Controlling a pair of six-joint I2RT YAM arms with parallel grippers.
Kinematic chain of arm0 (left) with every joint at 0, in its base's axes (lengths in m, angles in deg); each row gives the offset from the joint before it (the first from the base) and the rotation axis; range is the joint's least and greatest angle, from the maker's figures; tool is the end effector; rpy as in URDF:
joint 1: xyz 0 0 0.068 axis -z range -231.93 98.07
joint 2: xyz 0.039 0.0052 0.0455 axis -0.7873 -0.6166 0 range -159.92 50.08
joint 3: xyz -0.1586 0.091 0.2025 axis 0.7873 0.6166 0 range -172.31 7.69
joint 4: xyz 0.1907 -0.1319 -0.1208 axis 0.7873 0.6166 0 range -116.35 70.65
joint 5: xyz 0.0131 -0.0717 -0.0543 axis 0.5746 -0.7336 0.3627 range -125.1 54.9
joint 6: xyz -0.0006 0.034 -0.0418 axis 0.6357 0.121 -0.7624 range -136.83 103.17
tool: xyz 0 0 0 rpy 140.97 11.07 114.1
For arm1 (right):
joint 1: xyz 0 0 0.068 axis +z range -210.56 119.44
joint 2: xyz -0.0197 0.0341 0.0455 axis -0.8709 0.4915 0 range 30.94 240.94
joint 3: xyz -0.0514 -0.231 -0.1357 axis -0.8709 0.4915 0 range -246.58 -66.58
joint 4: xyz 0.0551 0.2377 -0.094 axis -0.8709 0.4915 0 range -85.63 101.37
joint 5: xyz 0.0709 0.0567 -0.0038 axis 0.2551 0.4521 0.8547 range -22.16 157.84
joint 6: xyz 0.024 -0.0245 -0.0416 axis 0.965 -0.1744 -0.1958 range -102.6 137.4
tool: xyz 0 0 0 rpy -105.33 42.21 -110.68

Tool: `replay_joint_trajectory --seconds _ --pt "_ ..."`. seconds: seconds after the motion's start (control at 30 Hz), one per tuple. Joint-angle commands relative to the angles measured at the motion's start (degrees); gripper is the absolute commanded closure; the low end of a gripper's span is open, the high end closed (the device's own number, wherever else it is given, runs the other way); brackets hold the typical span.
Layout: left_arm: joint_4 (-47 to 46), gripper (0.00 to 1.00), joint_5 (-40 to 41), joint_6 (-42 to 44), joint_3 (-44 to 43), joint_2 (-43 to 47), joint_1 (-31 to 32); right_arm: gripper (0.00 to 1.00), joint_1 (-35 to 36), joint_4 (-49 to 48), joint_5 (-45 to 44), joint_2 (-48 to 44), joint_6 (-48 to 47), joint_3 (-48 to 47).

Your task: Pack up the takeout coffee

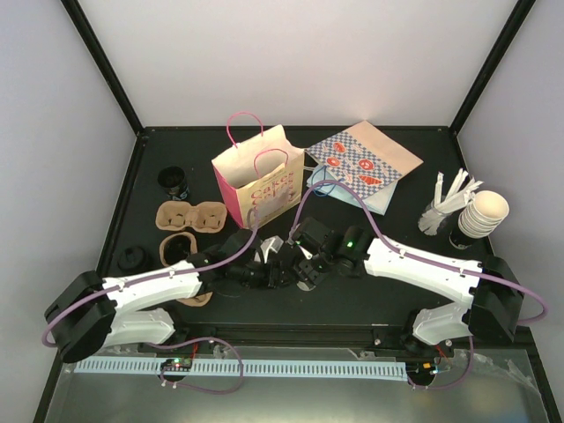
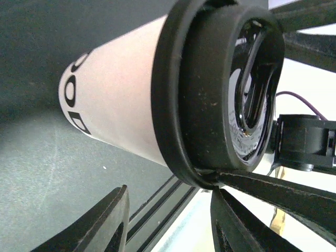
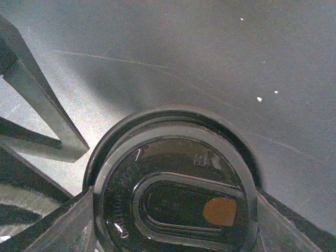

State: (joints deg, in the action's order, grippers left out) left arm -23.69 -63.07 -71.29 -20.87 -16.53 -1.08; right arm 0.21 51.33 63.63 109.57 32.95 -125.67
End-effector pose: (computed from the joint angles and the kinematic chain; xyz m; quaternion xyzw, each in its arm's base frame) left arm 0.1292 -0.1850 0.1834 0.0730 0.8847 -0.4549 0.0709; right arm 0.1304 0.2279 0.2465 -0.3693 0.9061 0.0975 0.1822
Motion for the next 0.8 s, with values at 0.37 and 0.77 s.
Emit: replay_joint_trajectory --seconds 0.37,0.77 --pt "-4.4 0.56 -2.4 -2.7 2.7 -6.3 2.2 0.28 0.4 0.3 3.9 4.5 2.3 4.3" --pt "0.6 0.56 4.8 -2.6 2.9 2.0 1.6 0.28 0.4 -0.1 3.3 3.0 2.5 5.0"
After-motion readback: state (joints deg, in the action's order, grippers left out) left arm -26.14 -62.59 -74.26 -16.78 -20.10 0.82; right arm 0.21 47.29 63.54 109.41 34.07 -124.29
